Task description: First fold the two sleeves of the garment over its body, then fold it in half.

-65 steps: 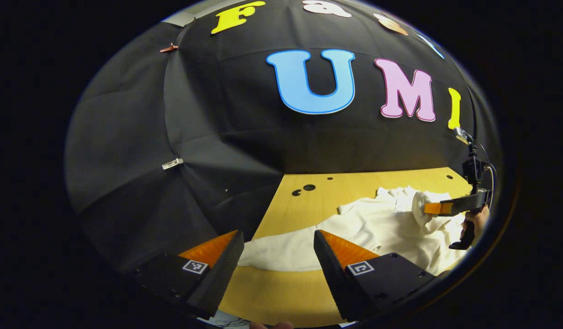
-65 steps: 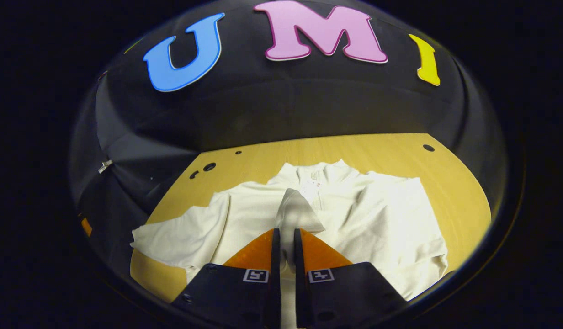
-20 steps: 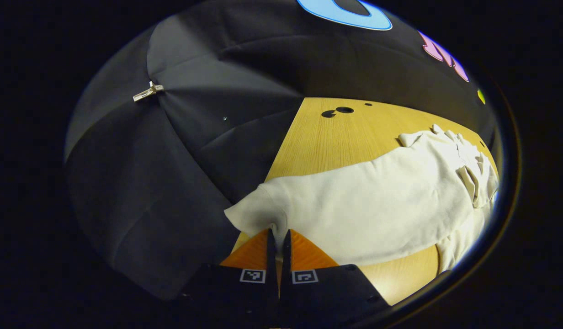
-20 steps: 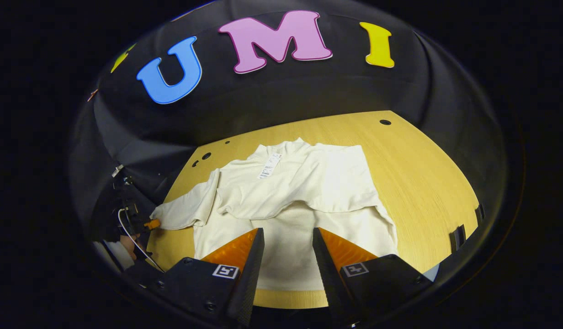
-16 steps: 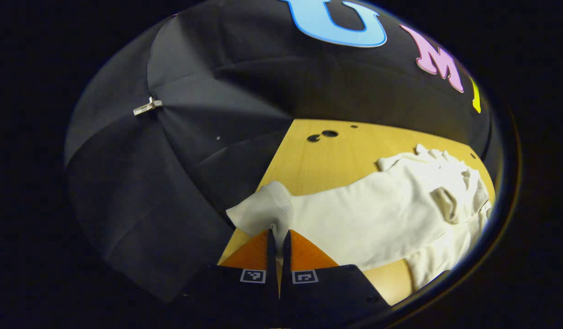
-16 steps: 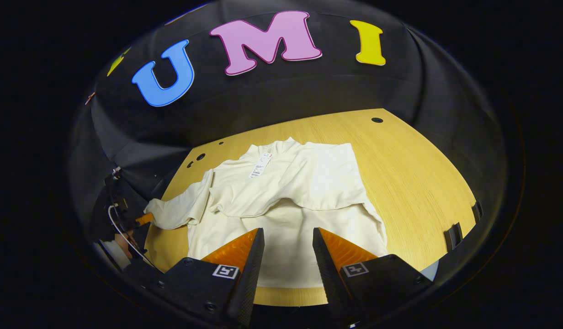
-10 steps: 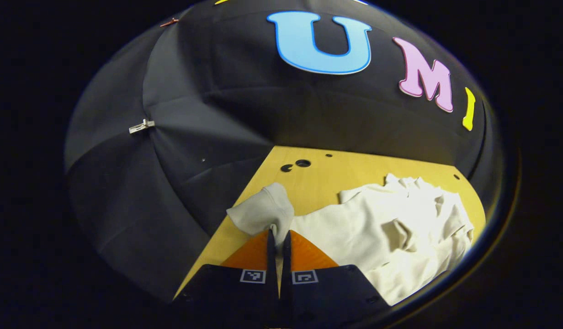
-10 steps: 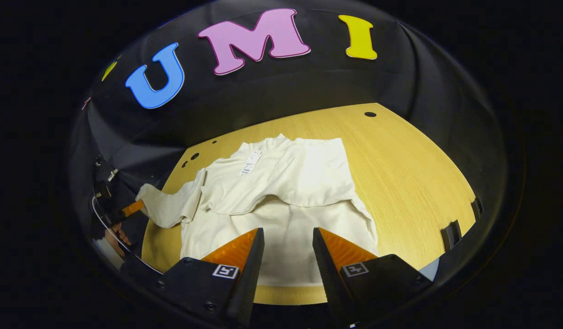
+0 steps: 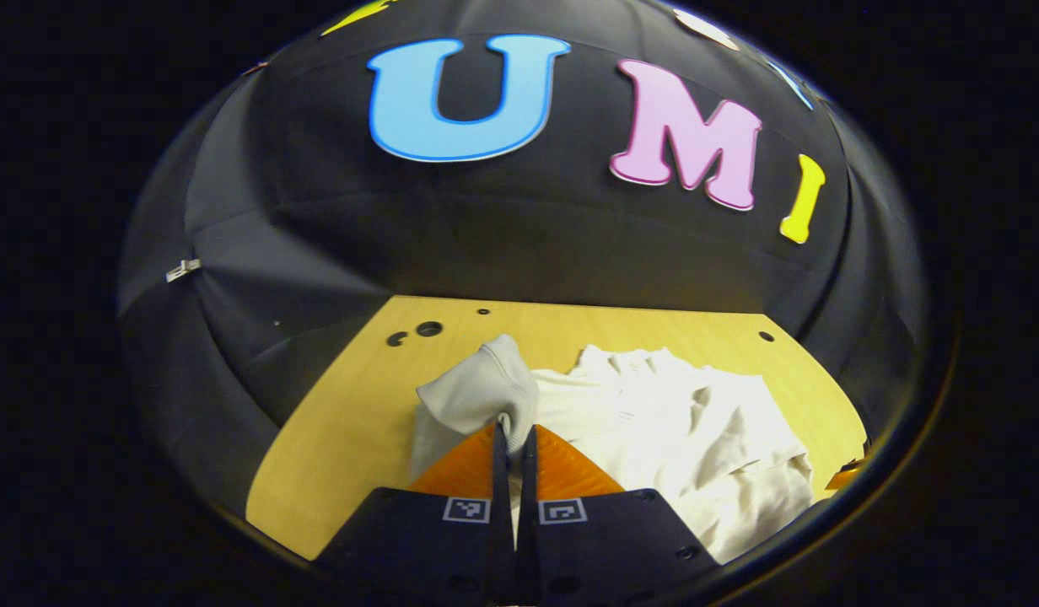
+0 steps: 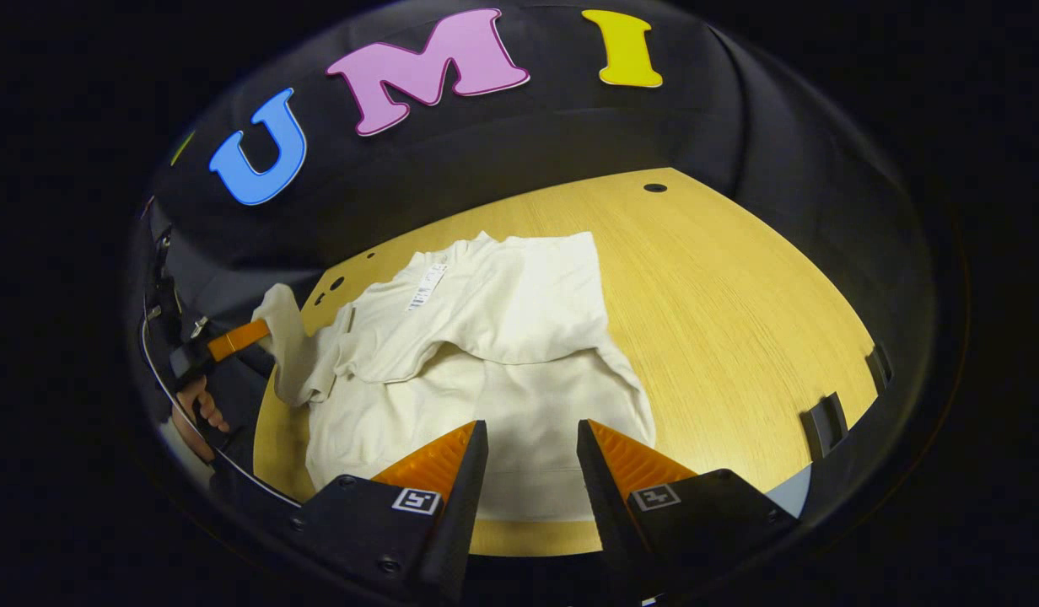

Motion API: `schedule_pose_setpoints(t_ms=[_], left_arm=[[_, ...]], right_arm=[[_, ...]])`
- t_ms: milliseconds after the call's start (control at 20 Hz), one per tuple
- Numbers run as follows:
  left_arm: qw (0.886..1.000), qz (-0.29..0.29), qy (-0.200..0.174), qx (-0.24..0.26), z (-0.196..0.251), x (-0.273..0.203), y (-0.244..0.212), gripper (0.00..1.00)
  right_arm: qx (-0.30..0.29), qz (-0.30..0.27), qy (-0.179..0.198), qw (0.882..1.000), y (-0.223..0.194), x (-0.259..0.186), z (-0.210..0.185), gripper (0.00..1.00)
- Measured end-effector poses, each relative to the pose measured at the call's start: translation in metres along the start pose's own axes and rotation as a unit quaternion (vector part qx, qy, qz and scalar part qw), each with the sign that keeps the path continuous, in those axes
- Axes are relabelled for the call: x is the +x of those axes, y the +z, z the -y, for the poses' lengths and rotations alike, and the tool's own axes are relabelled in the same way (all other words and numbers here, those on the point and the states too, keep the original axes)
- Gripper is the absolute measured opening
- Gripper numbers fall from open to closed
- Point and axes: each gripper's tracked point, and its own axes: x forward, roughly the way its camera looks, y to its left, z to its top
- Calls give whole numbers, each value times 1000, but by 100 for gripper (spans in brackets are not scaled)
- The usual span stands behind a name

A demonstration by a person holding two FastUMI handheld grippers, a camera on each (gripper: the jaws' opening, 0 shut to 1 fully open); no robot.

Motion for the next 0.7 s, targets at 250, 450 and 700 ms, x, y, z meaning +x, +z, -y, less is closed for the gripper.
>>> schedule_pose_setpoints(t_ms=[250, 450, 700], left_arm=[[999, 7, -33, 2, 85, 23, -8, 6], [998, -10, -49, 37, 141, 44, -29, 6], [996, -28, -29, 76, 175, 69, -55, 6]], right_arm=[[21, -16, -6, 1000, -7, 7, 29, 67], [26, -28, -8, 999, -8, 11, 52, 67], [24, -41, -1, 999, -4, 21, 72, 67]])
